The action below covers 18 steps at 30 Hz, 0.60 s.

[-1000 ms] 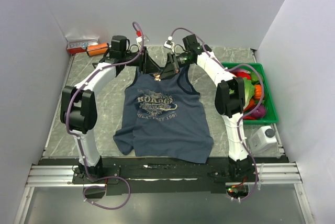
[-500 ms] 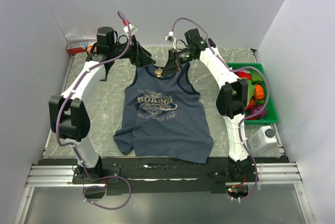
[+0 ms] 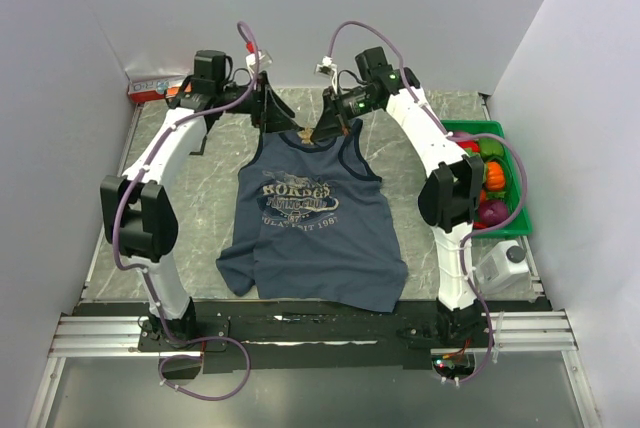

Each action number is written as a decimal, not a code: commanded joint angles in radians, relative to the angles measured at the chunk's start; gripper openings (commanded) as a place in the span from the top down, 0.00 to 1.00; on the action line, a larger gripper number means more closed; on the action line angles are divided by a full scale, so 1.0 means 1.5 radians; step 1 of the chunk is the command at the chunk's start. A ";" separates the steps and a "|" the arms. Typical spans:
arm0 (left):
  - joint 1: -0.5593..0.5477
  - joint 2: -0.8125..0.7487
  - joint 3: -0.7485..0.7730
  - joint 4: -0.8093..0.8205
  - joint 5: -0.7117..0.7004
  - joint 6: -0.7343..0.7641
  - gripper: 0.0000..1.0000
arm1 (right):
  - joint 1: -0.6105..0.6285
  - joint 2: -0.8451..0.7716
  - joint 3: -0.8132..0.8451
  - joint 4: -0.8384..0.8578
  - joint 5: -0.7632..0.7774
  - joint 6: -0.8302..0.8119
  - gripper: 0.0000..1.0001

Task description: Remove the brooch from the garment

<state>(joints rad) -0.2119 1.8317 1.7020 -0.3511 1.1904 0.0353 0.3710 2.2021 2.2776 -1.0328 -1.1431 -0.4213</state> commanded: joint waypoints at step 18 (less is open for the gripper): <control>-0.067 0.007 0.040 -0.127 -0.035 0.182 0.38 | 0.026 -0.049 0.006 -0.013 0.019 -0.021 1.00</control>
<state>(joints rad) -0.3122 1.8503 1.7222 -0.4759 1.1419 0.2005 0.4038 2.2013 2.2776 -1.0454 -1.1038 -0.4469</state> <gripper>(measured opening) 0.618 0.017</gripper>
